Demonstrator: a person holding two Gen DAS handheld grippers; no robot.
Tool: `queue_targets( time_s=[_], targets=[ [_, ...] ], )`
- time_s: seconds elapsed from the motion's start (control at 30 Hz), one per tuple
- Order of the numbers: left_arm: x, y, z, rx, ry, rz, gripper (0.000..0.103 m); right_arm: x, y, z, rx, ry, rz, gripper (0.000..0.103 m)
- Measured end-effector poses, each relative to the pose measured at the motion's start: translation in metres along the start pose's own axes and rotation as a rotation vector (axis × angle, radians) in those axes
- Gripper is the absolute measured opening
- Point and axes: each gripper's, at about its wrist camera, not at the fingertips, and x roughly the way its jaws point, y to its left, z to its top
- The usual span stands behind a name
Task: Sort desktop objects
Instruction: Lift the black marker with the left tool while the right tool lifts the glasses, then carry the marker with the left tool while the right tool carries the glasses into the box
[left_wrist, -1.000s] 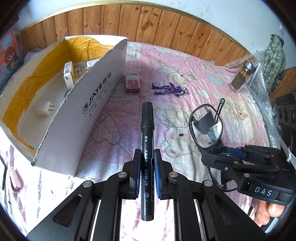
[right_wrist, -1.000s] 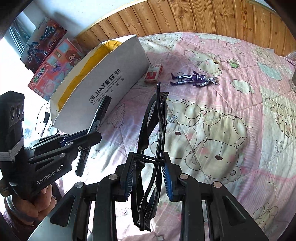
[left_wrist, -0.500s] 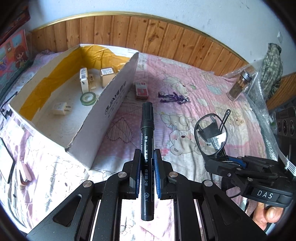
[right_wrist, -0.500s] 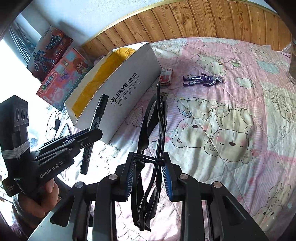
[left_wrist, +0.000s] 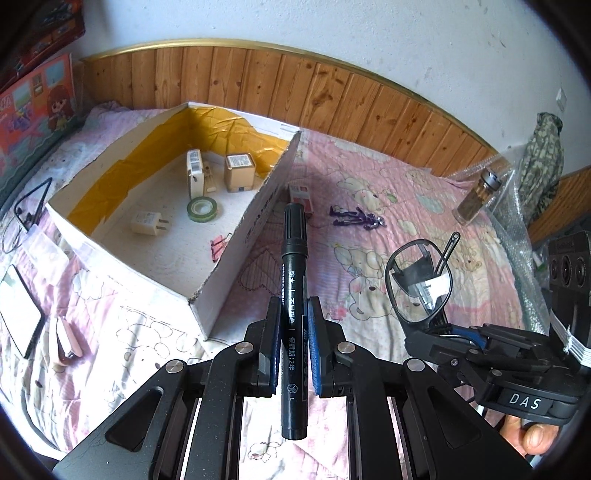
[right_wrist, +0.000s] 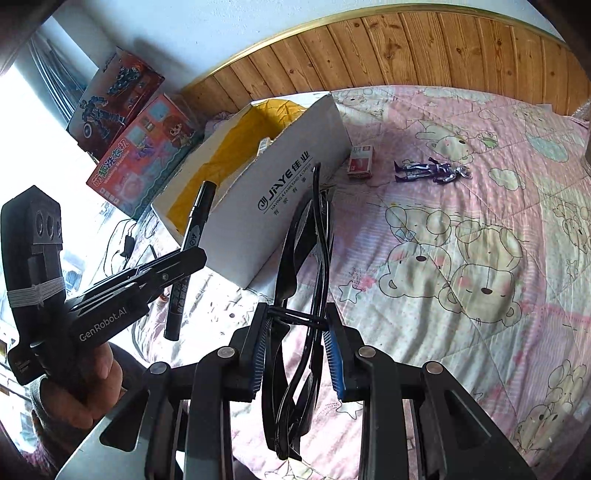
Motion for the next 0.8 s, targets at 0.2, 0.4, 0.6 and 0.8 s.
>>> queue_targets(
  time_s=[0.2,0.4,0.6,0.8],
  targets=[
    [-0.009,0.011,0.004,-0.019,-0.020,-0.007,0.013,0.000,0.019,0.010,-0.029,-0.013,0.011,0.030],
    [-0.013,0.021,0.010,-0.036,-0.032,-0.006,0.013,0.003,0.034,0.020,-0.055,-0.016,0.020,0.030],
    [-0.014,0.032,0.016,-0.051,-0.037,-0.005,0.013,0.006,0.047,0.032,-0.077,-0.022,0.027,0.030],
    [-0.017,0.045,0.029,-0.058,-0.054,0.002,0.013,0.011,0.059,0.044,-0.099,-0.022,0.035,0.030]
  ],
)
